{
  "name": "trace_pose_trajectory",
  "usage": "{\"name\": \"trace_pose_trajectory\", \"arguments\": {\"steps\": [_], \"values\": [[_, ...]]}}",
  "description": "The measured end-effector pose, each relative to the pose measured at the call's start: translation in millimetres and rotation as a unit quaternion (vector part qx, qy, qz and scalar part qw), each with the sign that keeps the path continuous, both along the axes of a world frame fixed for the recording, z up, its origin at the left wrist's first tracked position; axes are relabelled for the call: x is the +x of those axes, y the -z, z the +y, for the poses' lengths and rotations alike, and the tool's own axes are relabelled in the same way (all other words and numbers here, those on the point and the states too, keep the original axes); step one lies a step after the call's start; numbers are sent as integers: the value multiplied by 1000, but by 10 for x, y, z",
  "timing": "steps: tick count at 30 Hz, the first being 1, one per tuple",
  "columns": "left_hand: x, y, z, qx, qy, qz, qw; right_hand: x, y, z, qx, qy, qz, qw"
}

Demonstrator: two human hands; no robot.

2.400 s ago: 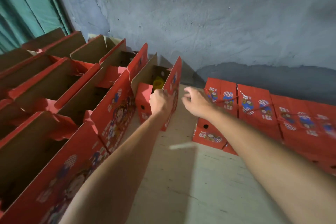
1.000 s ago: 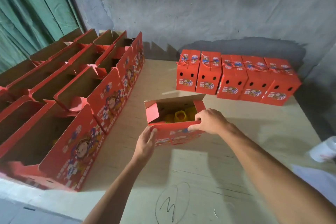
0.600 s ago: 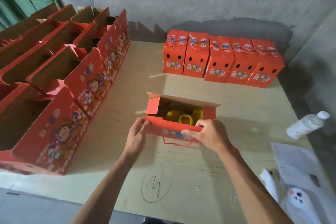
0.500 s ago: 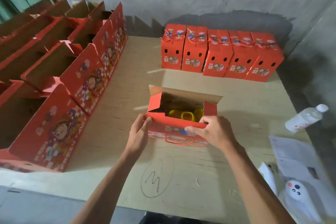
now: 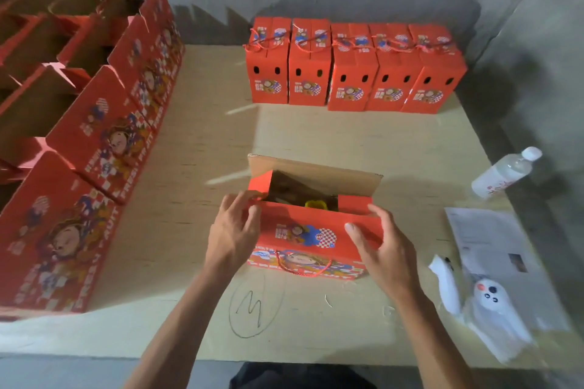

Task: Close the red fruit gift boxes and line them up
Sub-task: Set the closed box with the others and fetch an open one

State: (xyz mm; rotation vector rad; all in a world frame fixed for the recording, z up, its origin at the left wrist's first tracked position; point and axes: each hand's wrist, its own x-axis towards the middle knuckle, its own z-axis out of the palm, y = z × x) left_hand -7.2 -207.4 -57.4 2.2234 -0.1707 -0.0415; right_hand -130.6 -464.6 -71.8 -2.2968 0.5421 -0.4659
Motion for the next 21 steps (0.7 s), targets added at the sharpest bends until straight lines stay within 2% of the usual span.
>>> {"name": "trace_pose_trajectory", "arguments": {"steps": [2, 7, 9, 14, 17, 21], "values": [[98, 5, 13, 14, 26, 10, 1000, -37, 75, 1, 6, 7, 8, 1000], [125, 182, 32, -21, 53, -53, 997, -10, 186, 67, 30, 11, -23, 999], [78, 279, 30, -31, 36, -76, 996, 25, 269, 140, 36, 36, -49, 997], [-109, 320, -87, -64, -41, -72, 995, 148, 457, 156, 12, 72, -118, 990], [-202, 390, -112, -40, -49, -90, 994, 181, 540, 86, -20, 59, -154, 986], [-199, 423, -162, 46, -35, -129, 990, 215, 614, 114, -29, 70, -169, 983]]}}
